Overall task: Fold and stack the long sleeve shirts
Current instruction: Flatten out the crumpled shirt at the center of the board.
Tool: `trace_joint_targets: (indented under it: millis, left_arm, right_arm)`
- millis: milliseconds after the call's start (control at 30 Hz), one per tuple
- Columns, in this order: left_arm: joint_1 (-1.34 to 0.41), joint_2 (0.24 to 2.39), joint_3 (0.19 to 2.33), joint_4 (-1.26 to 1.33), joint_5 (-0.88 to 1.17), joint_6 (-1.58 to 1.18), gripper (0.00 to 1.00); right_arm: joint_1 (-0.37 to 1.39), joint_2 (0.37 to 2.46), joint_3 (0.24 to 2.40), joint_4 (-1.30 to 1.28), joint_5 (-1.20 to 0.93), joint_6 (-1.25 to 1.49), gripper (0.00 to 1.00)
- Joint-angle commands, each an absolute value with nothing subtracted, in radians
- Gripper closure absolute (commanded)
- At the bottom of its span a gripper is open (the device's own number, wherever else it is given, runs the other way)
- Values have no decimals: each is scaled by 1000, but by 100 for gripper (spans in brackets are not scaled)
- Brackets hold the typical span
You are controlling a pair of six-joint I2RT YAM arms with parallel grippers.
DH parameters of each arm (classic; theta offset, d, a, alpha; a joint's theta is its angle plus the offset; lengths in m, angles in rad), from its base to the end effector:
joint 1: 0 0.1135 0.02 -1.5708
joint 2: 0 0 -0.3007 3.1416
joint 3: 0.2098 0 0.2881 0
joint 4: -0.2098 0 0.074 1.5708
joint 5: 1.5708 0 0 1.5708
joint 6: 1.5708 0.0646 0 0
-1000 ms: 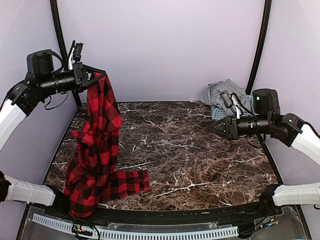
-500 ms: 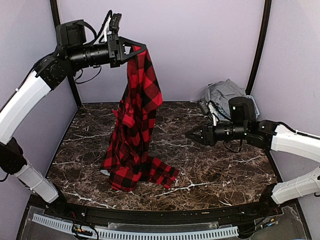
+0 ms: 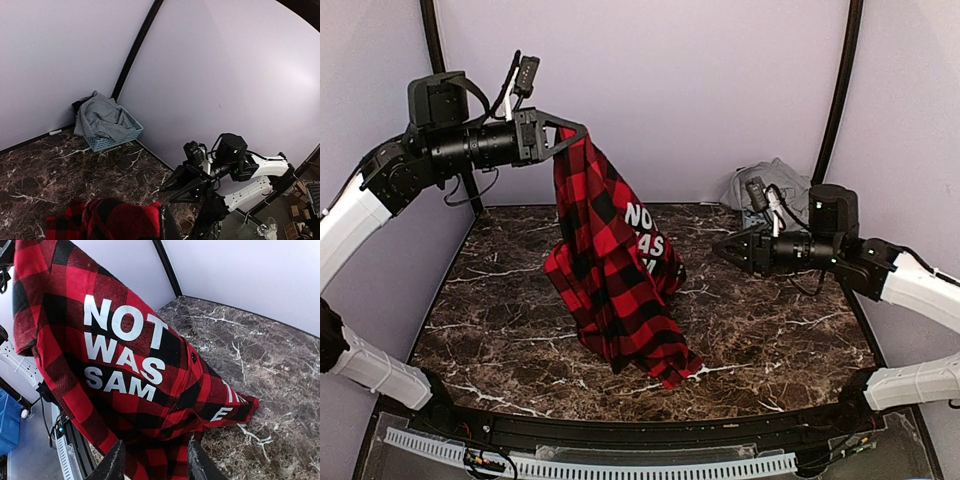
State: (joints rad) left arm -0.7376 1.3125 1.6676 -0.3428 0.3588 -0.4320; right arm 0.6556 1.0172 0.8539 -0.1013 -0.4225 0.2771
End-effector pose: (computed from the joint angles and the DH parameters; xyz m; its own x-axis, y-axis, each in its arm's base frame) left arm 0.2223 -0.2327 0.5601 -0.3642 -0.1988 -0.9099 0.8116 0.4114 -0.4147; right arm 0.2042 0.1905 0.3479 -0.4373 -0.0216 -0.8990 -0.7799 0.5070 0.3672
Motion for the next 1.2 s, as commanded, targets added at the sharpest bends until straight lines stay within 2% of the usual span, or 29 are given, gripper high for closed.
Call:
trace_joint_targets:
  millis: [0,67,233,500,667,900,1167]
  left_arm:
    - [-670,1290,1503,-286,253,-426,100]
    - [-651,1300,1411,-239,259,-439,100]
    - [-625,1361,1331,-183,266,-460,100]
    - [-598,1416,1370,-187,276,-446,100]
    - [-572,1414,1383,-201,277,-435,100]
    - [-562,1412,1388,-202,290,-433,100]
    - [-553,1403,1384,-204,302,-432,100]
  right_arm:
    - [657,1051,798,-57,-491,274,60]
    - [670,1062,758,-11,-495,297,59]
    - [773,1133,680,81,-410,318,55]
    - [949,1256,584,160,-283,317,32]
    - [1020,1318,577,144,-197,323,26]
    - [1074,1408,601,126,-136,308,24]
    - [1091,1497,620,128,-99,276,31]
